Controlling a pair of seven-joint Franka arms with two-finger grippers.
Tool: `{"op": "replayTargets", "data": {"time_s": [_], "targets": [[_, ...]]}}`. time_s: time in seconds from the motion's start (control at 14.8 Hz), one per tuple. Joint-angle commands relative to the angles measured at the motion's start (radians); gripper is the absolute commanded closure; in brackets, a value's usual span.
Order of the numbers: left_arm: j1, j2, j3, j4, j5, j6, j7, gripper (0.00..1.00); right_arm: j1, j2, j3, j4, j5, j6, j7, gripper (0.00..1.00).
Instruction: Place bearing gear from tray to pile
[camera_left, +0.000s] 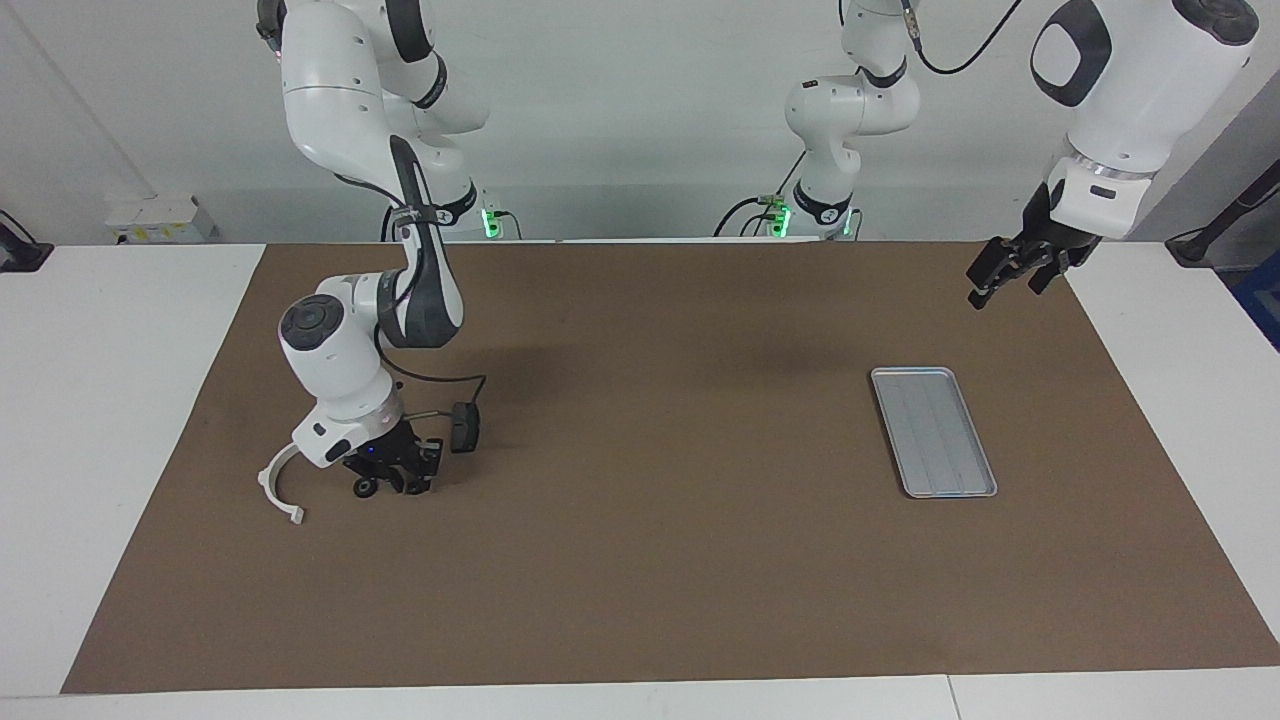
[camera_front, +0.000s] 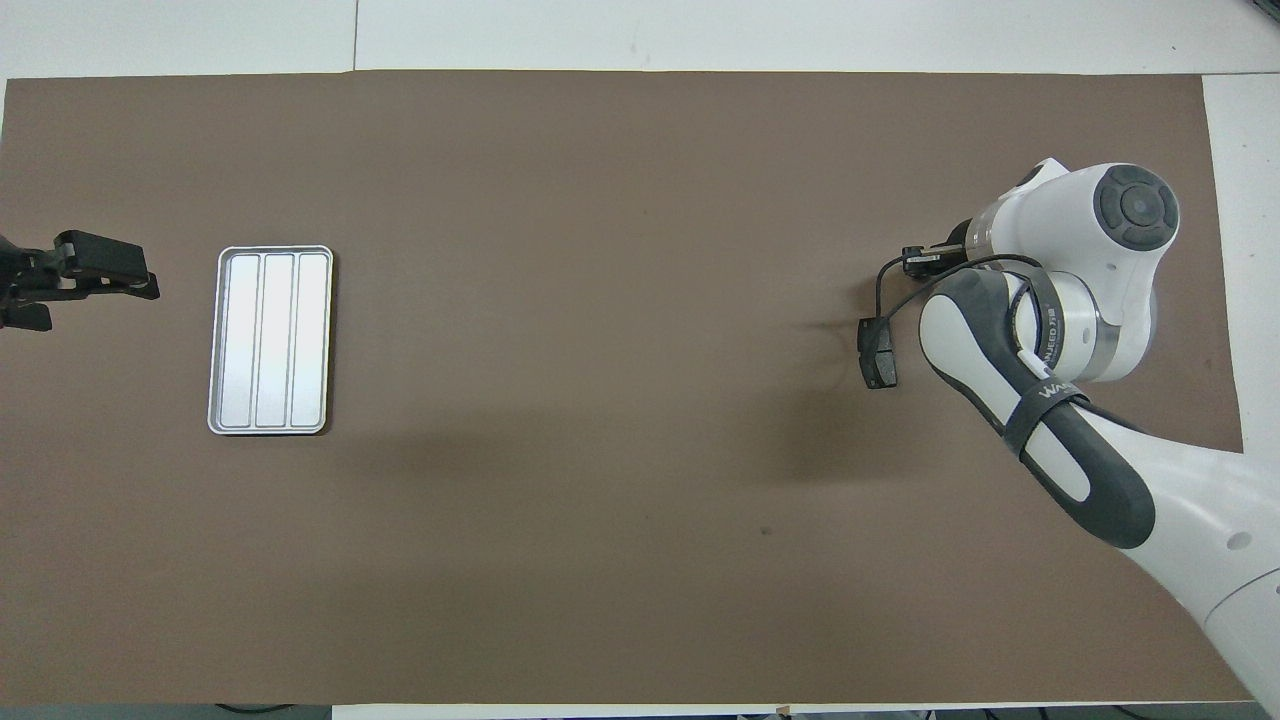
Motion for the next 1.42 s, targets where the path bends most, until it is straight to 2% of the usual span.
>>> {"op": "replayTargets", "data": {"time_s": [0.0, 0.14, 0.2, 0.41, 0.54, 0.61, 0.75, 0.95, 1.15, 1.36], "targets": [[0.008, -0.014, -0.004, -0.018, 0.003, 0.003, 0.016, 0.00, -0.002, -0.058, 0.012, 0.056, -0.023, -0.140, 0.003, 0.32], [0.008, -0.014, -0.004, -0.018, 0.003, 0.003, 0.016, 0.00, -0.004, -0.119, 0.014, 0.162, -0.023, -0.335, 0.009, 0.15], [0.009, -0.014, -0.004, -0.018, 0.003, 0.003, 0.016, 0.00, -0.004, -0.144, 0.014, 0.217, -0.023, -0.432, 0.007, 0.10], [0.009, -0.014, -0.004, -0.018, 0.003, 0.005, 0.016, 0.00, -0.007, -0.230, 0.014, 0.385, -0.053, -0.691, 0.001, 0.08], [0.009, -0.014, -0.004, -0.018, 0.003, 0.005, 0.016, 0.00, -0.017, -0.288, 0.015, 0.448, -0.075, -0.813, -0.002, 0.05], [0.009, -0.014, -0.004, -0.018, 0.003, 0.003, 0.016, 0.00, -0.027, -0.316, 0.015, 0.474, -0.082, -0.868, -0.013, 0.01], [0.009, -0.014, -0.004, -0.018, 0.003, 0.003, 0.016, 0.00, -0.059, -0.354, 0.023, 0.523, -0.081, -0.972, -0.027, 0.00], [0.009, -0.014, -0.004, -0.018, 0.003, 0.005, 0.016, 0.00, -0.100, -0.442, 0.031, 0.465, -0.064, -1.046, -0.027, 0.00], [0.009, -0.014, -0.004, -0.018, 0.003, 0.003, 0.016, 0.00, -0.108, -0.558, 0.031, 0.228, -0.064, -0.988, -0.007, 0.00], [0.009, -0.014, -0.004, -0.018, 0.003, 0.005, 0.016, 0.00, -0.119, -0.548, 0.031, 0.239, -0.064, -0.980, -0.010, 0.00]]}}
